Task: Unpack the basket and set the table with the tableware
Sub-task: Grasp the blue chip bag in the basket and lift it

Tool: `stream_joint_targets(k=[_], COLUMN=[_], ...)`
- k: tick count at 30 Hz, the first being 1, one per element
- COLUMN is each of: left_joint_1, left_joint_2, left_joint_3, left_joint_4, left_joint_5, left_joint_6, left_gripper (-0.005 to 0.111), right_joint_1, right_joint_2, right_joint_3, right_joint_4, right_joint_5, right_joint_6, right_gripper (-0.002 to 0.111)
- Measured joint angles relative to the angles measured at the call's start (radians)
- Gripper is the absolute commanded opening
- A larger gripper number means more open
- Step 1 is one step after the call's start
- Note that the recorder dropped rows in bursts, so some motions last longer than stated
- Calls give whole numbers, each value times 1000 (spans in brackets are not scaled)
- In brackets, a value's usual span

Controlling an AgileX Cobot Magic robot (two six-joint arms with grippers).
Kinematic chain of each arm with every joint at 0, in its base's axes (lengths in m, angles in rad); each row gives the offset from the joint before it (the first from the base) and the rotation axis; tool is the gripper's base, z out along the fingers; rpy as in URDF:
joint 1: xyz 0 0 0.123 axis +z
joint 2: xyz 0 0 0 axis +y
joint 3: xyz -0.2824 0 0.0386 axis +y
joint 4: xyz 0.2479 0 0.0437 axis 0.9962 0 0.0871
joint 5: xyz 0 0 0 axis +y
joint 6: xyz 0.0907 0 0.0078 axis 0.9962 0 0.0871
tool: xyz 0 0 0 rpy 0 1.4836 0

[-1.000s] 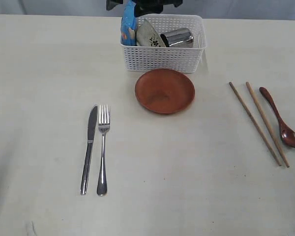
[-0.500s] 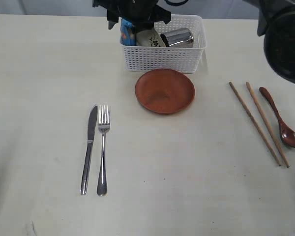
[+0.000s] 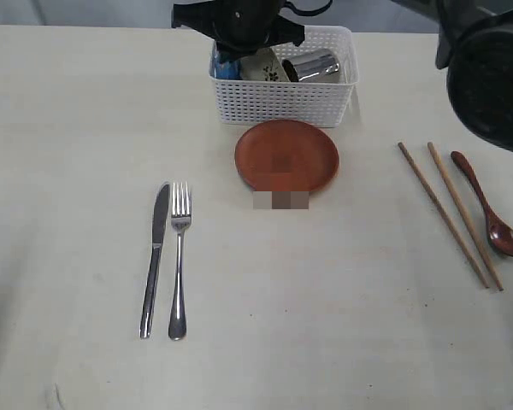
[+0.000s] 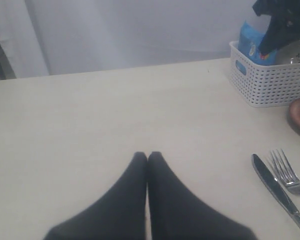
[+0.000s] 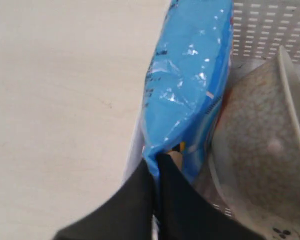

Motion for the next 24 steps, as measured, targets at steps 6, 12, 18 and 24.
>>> stream_joint_targets(k=[6, 12, 18, 24], left_joint_1=[0, 0, 0, 0], left_joint_2=[0, 0, 0, 0], left_joint_3=[0, 0, 0, 0], left_joint_4=[0, 0, 0, 0], left_joint_5=[0, 0, 0, 0], left_joint_6=[0, 0, 0, 0], left_gripper=[0, 0, 0, 0], right_joint_1=[0, 0, 0, 0], right_joint_2=[-23, -86, -159, -230], right_joint_3=[-2, -25, -30, -30], right_joint_4=[-10, -71, -120, -221], right_joint_5=[4, 15, 68, 210], right_joint_6=[-11, -20, -55, -88], right_gripper=[0, 0, 0, 0])
